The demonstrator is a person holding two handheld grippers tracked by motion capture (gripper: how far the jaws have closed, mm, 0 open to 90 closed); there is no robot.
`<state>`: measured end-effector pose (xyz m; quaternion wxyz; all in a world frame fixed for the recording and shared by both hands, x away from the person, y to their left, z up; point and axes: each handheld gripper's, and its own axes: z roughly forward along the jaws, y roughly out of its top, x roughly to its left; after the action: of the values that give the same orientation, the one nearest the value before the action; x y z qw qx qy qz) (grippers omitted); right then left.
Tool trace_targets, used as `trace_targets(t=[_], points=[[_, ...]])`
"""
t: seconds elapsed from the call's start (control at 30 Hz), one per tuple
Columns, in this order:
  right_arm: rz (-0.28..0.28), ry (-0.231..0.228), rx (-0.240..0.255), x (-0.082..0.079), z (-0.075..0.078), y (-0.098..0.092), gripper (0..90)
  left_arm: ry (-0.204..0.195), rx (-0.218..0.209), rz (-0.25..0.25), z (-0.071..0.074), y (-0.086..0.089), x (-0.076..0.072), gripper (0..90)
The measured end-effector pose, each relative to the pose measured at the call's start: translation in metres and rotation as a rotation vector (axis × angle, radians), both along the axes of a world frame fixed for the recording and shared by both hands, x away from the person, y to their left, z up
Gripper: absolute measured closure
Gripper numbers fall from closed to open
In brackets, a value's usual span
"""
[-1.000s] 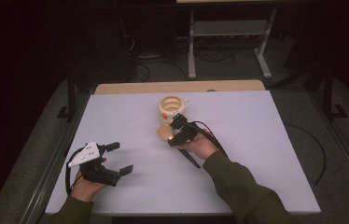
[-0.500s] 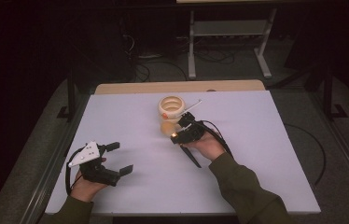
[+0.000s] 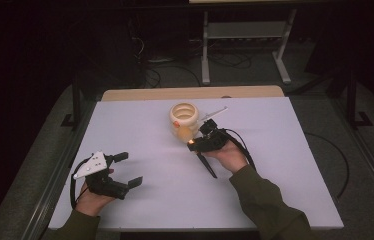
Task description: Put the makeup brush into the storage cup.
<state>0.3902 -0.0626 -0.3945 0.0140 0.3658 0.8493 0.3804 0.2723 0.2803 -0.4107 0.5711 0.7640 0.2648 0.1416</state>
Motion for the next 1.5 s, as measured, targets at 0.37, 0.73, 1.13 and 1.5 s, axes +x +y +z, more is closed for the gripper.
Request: trace_targets(t=[0.37, 0.73, 1.13, 1.5], points=[[0.004, -0.046, 0.055, -0.005, 0.008, -0.005, 63.3, -0.011, 0.003, -0.002, 0.000, 0.001, 0.001, 0.0], [-0.005, -0.111, 0.125, -0.009, 0.017, -0.012, 63.4, -0.009, 0.003, -0.001, 0.000, 0.001, 0.001, 0.0], [-0.017, -0.166, 0.203, -0.012, 0.025, -0.019, 63.3, -0.007, 0.000, 0.001, 0.000, 0.001, 0.000, 0.0], [-0.039, -0.221, 0.264, -0.013, 0.031, -0.024, 63.3, -0.003, -0.002, 0.002, 0.000, 0.000, 0.000, 0.0]])
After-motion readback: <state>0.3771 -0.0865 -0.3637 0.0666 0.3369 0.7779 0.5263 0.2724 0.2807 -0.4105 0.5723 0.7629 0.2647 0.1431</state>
